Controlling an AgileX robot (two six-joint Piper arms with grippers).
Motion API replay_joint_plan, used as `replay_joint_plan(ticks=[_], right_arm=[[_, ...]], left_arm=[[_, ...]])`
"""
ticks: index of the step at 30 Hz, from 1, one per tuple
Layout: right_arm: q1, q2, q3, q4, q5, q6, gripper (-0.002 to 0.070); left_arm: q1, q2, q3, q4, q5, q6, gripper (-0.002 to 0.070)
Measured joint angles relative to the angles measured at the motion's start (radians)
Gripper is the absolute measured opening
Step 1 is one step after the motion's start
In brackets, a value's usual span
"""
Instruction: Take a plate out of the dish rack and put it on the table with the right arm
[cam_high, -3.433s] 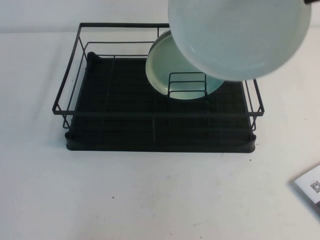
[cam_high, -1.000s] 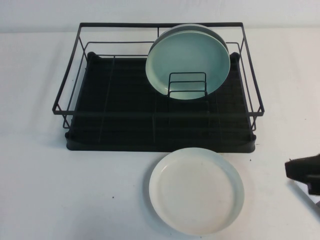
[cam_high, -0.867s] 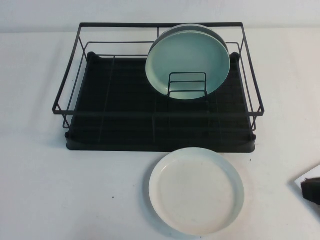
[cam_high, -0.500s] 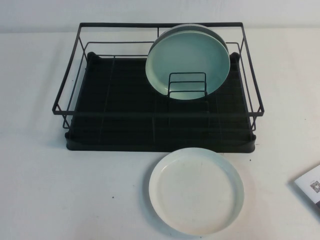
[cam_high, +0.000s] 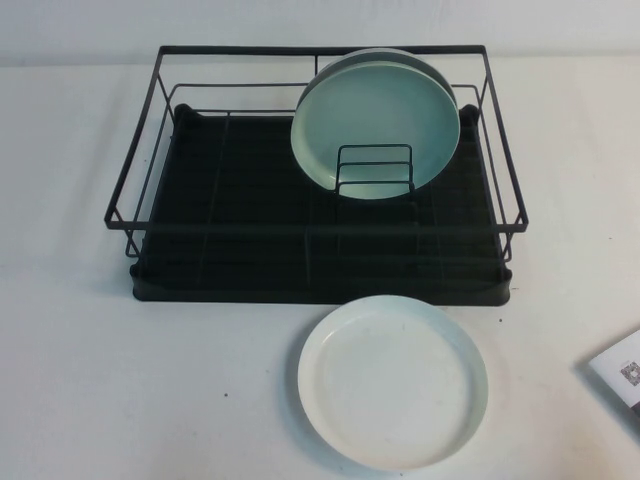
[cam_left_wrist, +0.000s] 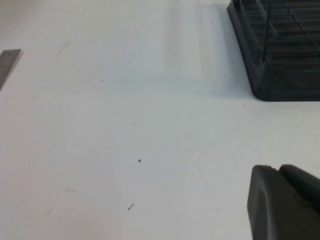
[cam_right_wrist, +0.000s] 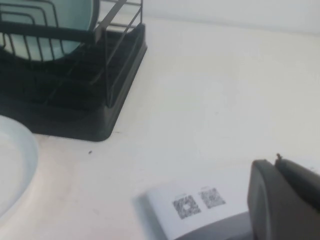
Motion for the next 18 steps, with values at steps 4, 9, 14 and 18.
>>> replay_joint_plan(ticks=[4,9,14,18], right_arm=[[-0.001,-0.098,0.019,0.0,0.003,0.0,-0.0018],[-0.001,-0.129,0.021,0.0,0.049,0.0,-0.0018],[-0.001,-0.131,0.023,0.0,0.106,0.0,-0.0018],[-0.001,-0.131,0.023,0.0,0.131,0.0,-0.0018]], left_arm=[[0.0,0.0,0.0,0.0,0.0,0.0,-0.0006],[0.0,0.0,0.0,0.0,0.0,0.0,-0.0006],[0.0,0.0,0.0,0.0,0.0,0.0,-0.0006],[0.0,0.0,0.0,0.0,0.0,0.0,-0.0006]])
